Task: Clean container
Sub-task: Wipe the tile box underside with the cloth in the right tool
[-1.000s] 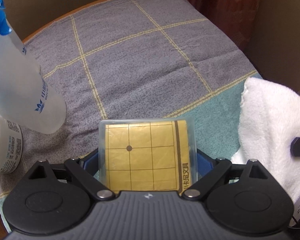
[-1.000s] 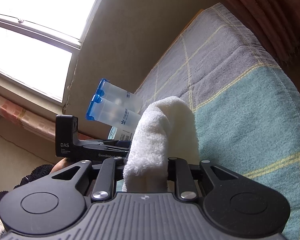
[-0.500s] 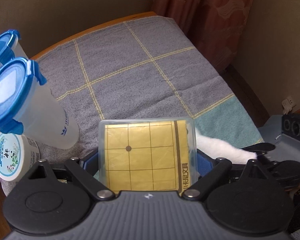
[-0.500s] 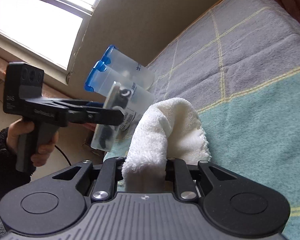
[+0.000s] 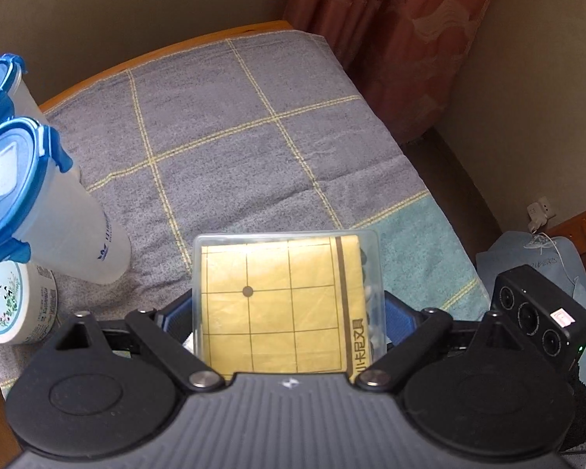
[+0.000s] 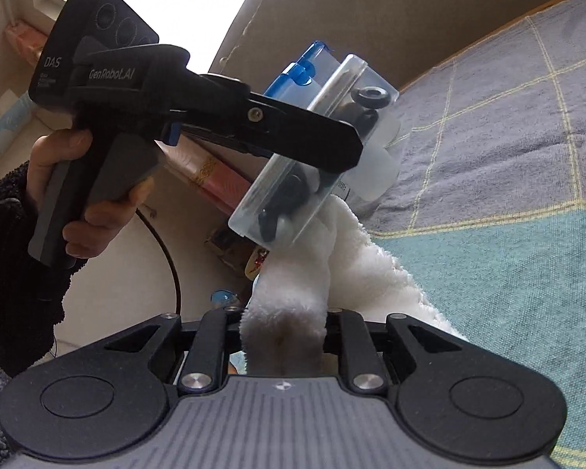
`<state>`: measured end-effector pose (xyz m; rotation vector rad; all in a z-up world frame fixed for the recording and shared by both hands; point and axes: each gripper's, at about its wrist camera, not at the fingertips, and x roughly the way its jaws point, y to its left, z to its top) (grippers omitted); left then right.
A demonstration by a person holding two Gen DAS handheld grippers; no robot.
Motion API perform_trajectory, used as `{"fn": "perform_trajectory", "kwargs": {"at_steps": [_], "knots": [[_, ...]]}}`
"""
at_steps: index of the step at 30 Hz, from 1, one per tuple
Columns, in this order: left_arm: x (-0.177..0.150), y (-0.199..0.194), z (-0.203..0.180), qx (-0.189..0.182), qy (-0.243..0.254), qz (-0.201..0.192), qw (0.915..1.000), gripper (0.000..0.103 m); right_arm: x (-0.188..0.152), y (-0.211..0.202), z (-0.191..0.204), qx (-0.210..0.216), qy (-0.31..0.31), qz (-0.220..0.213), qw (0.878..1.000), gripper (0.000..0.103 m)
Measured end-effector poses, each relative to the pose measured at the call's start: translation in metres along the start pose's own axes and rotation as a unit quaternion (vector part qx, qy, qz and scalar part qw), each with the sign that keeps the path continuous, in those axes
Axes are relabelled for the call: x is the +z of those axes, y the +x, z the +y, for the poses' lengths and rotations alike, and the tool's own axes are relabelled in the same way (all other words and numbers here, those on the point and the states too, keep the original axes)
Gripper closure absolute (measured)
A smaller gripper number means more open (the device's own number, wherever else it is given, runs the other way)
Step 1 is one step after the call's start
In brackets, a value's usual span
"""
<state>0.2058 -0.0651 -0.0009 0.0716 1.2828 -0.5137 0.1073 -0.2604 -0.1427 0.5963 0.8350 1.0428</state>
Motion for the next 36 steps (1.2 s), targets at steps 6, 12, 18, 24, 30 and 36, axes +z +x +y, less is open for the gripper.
{"fn": "perform_trajectory", "kwargs": {"at_steps": [6, 12, 18, 24, 30, 36], "knots": [[-0.004, -0.004, -0.002, -0.013, 0.001, 0.008, 0.9999, 0.01, -0.001, -0.014, -0.004, -0.003, 0.004, -0.023, 1.0, 0.082], [-0.007, -0.008, -0.001, -0.026, -0.001, 0.012, 0.9996, 0.01, 0.005, -0.03, -0.008, -0.01, 0.003, -0.045, 0.999, 0.082], [-0.006, -0.014, 0.002, -0.026, -0.003, 0.006, 0.9996, 0.01, 0.006, -0.029, -0.006, -0.001, 0.002, -0.046, 0.999, 0.082], [-0.003, -0.028, 0.008, -0.05, -0.006, -0.007, 0.9987, 0.01, 0.001, -0.034, -0.022, 0.041, 0.017, -0.058, 0.997, 0.082], [-0.001, -0.038, -0.002, -0.076, 0.007, -0.002, 0.9971, 0.01, 0.006, -0.028, -0.013, 0.083, -0.047, -0.049, 0.994, 0.082], [-0.002, -0.034, -0.008, -0.093, 0.011, 0.014, 0.9955, 0.01, 0.005, -0.023, -0.011, 0.121, -0.064, -0.051, 0.989, 0.083]]}}
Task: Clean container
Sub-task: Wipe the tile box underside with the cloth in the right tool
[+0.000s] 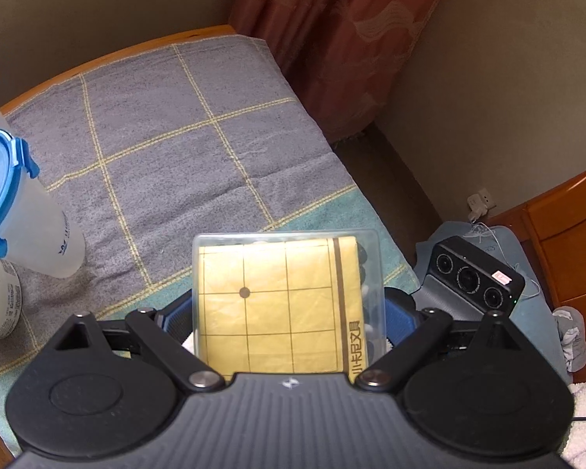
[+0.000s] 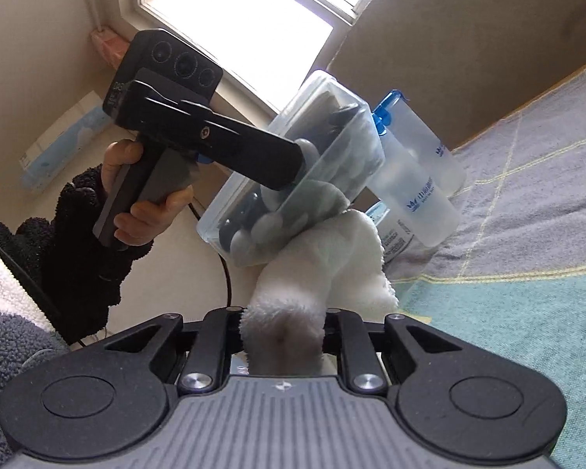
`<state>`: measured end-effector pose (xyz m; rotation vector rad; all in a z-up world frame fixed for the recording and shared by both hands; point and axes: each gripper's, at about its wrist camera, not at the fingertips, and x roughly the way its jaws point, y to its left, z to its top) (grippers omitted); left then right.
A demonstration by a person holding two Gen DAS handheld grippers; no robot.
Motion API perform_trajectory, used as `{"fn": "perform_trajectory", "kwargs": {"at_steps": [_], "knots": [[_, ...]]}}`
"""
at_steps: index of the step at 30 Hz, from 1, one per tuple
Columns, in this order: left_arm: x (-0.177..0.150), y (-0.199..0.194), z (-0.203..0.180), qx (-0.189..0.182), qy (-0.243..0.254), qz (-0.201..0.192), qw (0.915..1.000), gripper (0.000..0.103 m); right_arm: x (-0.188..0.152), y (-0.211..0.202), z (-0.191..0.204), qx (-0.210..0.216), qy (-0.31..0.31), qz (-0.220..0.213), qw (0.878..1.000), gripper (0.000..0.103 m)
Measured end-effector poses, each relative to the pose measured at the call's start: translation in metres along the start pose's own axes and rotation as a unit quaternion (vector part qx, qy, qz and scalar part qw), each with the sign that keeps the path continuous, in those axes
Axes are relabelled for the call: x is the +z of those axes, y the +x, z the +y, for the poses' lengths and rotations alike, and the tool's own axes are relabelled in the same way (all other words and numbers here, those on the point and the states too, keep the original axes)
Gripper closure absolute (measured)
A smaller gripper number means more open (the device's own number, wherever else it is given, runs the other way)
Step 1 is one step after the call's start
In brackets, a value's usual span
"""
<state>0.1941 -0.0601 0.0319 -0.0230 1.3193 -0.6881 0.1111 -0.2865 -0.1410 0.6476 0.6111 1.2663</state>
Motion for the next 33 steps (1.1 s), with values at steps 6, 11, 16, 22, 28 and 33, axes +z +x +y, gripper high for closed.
{"fn": "perform_trajectory", "kwargs": {"at_steps": [6, 11, 16, 22, 28, 33], "knots": [[-0.004, 0.005, 0.004, -0.012, -0.006, 0.014, 0.9998, 0.01, 0.0, -0.015, 0.001, 0.0, -0.004, -0.015, 1.0, 0.083], [-0.008, 0.004, 0.007, -0.023, -0.008, 0.025, 0.9994, 0.01, 0.001, -0.023, 0.0, 0.005, -0.009, -0.027, 1.0, 0.084], [-0.014, 0.002, 0.011, -0.024, -0.008, 0.029, 0.9993, 0.01, 0.004, -0.03, 0.0, 0.005, -0.012, -0.031, 0.999, 0.083], [-0.017, 0.003, 0.014, -0.033, -0.011, 0.03, 0.999, 0.01, 0.007, -0.035, 0.0, -0.002, -0.018, -0.038, 0.999, 0.083], [-0.01, -0.002, 0.006, -0.048, 0.002, 0.018, 0.9987, 0.01, 0.004, -0.02, 0.011, 0.019, -0.045, -0.002, 0.999, 0.083], [-0.01, -0.002, 0.005, -0.071, 0.009, 0.02, 0.9973, 0.01, 0.006, -0.019, 0.017, 0.032, -0.058, 0.003, 0.998, 0.083]]}}
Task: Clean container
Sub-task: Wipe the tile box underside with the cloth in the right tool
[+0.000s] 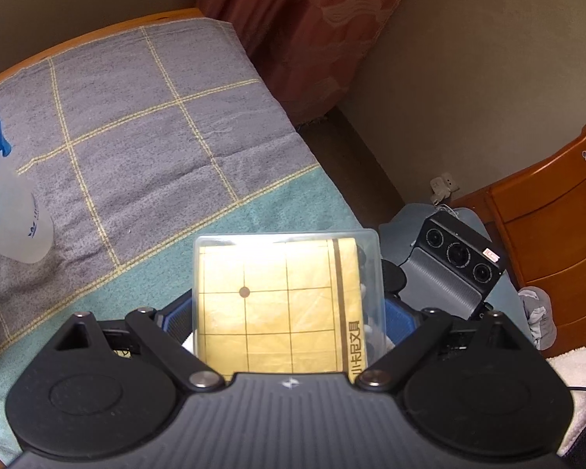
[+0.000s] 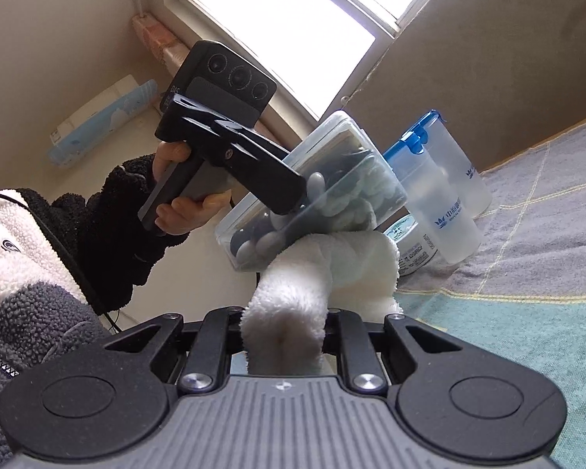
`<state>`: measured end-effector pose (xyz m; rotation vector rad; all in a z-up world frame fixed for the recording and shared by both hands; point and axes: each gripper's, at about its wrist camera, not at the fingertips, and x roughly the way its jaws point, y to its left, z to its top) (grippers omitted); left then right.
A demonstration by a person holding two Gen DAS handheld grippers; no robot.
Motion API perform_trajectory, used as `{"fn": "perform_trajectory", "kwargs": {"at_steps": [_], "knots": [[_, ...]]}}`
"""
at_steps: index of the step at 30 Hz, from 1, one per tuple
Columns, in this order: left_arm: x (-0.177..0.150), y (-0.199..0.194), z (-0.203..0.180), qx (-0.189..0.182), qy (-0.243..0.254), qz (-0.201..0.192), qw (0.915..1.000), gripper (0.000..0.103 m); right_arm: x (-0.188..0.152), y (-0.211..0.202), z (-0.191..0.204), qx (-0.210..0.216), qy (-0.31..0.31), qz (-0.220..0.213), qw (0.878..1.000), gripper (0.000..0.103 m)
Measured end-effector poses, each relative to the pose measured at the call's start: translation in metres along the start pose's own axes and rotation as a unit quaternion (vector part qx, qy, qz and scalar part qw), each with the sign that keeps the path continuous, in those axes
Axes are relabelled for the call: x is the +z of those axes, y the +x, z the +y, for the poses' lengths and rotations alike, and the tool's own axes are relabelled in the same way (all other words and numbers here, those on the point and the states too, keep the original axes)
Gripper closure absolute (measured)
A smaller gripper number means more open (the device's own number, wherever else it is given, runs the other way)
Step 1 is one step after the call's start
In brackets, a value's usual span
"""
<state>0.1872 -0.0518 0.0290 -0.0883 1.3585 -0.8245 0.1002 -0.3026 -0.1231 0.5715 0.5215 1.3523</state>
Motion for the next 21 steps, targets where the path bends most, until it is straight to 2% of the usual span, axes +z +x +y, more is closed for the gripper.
{"fn": "perform_trajectory", "kwargs": {"at_steps": [8, 21], "knots": [[-0.005, 0.007, 0.01, -0.023, -0.012, 0.006, 0.9996, 0.01, 0.001, -0.012, -0.004, -0.008, 0.004, -0.014, 1.0, 0.083], [-0.012, 0.011, 0.017, -0.036, -0.02, 0.01, 0.9991, 0.01, 0.01, -0.033, -0.006, -0.032, 0.008, -0.04, 0.999, 0.083]]}}
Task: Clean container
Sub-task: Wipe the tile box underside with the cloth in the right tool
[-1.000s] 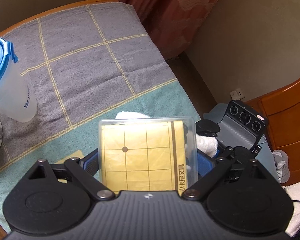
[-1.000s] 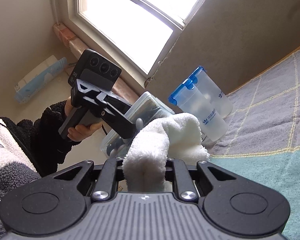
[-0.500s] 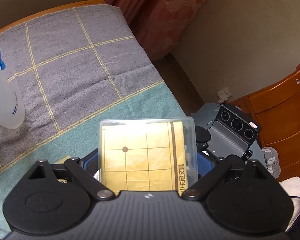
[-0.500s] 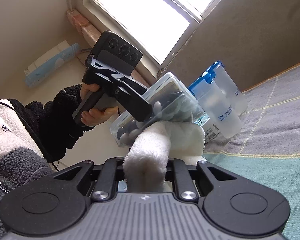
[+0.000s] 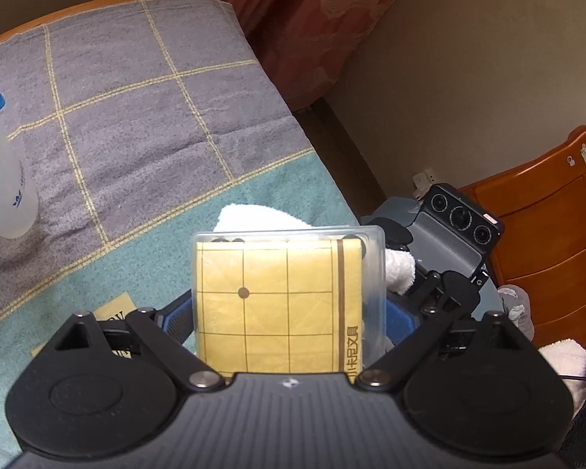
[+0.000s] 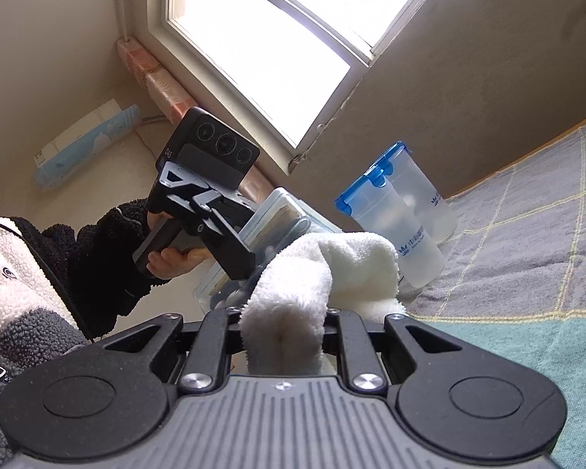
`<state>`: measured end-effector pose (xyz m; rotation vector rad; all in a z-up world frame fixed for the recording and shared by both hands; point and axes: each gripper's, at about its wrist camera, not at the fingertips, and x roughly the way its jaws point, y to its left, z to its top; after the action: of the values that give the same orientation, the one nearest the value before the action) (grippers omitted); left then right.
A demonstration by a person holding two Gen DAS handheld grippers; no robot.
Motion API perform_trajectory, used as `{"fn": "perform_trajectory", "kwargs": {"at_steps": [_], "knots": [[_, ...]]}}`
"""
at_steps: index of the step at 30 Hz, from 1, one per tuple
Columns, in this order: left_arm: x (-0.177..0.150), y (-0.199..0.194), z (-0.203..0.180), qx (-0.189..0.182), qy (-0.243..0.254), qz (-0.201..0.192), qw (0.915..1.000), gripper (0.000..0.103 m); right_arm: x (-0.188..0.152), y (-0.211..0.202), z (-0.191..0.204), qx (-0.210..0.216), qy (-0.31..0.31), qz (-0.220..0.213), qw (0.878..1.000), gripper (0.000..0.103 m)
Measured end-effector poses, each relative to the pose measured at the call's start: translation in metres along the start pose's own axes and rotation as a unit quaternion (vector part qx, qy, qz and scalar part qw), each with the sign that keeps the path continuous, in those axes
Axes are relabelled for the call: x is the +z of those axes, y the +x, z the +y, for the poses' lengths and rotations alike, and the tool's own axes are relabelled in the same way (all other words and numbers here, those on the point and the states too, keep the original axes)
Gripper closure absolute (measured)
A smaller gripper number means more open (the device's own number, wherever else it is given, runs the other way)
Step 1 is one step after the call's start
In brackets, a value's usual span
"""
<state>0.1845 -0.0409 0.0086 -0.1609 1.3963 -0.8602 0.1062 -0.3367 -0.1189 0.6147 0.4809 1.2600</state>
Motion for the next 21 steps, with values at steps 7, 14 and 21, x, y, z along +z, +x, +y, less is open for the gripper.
{"fn": "perform_trajectory", "kwargs": {"at_steps": [7, 14, 21], "knots": [[0.005, -0.002, 0.002, -0.004, -0.007, -0.026, 0.9996, 0.01, 0.0, 0.007, 0.005, 0.016, -0.004, 0.021, 1.0, 0.082], [0.008, -0.004, 0.003, -0.001, -0.016, -0.051, 0.9986, 0.01, -0.005, 0.021, 0.015, 0.047, -0.008, 0.051, 0.998, 0.082], [0.005, 0.0, 0.006, -0.004, -0.012, -0.032, 0.9994, 0.01, -0.006, 0.02, 0.021, 0.048, -0.019, 0.059, 0.997, 0.082]]}}
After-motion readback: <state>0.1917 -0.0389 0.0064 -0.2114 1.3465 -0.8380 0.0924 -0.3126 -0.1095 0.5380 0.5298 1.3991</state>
